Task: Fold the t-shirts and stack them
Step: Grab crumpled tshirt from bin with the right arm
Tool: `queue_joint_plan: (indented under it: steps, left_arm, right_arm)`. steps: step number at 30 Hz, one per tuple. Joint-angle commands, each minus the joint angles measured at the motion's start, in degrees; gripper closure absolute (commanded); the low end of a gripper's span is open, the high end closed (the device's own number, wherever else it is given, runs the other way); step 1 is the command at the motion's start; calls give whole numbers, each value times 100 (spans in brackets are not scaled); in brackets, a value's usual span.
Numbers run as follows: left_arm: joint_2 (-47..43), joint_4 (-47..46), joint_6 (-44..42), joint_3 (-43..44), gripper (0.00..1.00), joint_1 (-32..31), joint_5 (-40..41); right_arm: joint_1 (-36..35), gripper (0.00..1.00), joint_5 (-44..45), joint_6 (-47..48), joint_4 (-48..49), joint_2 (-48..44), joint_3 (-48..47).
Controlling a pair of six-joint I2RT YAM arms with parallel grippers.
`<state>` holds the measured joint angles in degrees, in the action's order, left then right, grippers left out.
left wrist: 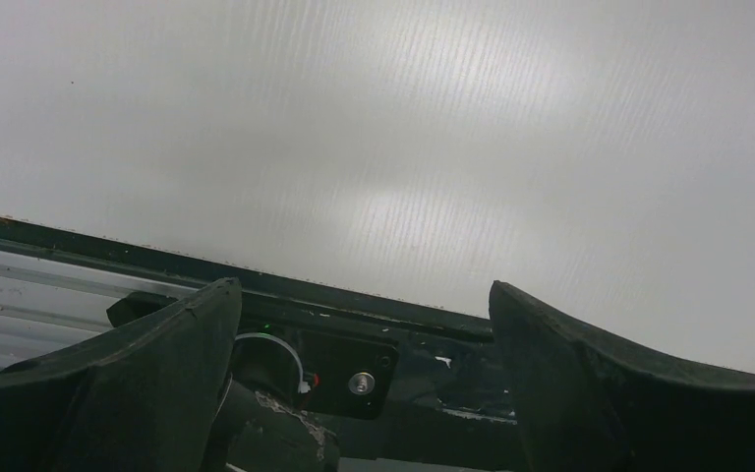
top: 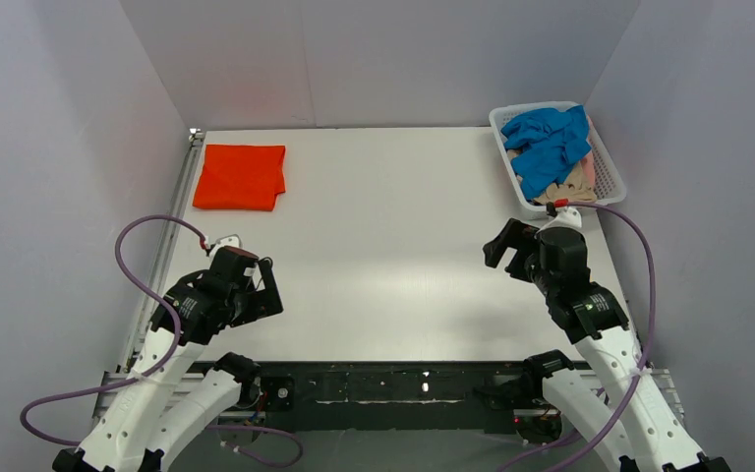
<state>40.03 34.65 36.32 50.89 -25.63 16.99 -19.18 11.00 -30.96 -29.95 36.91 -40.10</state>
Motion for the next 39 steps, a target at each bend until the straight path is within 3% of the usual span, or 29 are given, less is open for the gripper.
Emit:
queue_joint_plan:
  steps: [1, 7, 13, 22, 27, 31, 39]
  left_arm:
    - [86, 463, 199, -4, 2, -4, 287]
    - [134, 455, 309, 41, 2, -5, 434]
    - [205, 437, 330, -8, 0, -4, 547]
    - [169, 551, 386, -174, 0, -4, 624]
    - [98, 568, 539, -303, 0, -4, 501]
    - [81, 642, 702, -372, 1, -4, 396]
    - [35, 737, 783, -467, 0, -3, 273]
  right_arm:
    - [19, 2, 194, 197, 87, -81, -280]
    - [35, 2, 838, 446, 194, 548, -782]
    - [485, 2, 867, 709, 307, 1764, -1800]
    - [2139, 3, -179, 854, -643, 4464, -4578]
    - [2310, 9, -374, 1131, -1377, 6302, -6512]
    - [2309, 12, 39, 1102, -1820, 7535, -7642]
    - [2320, 23, 62, 914, -1363, 8587, -7952]
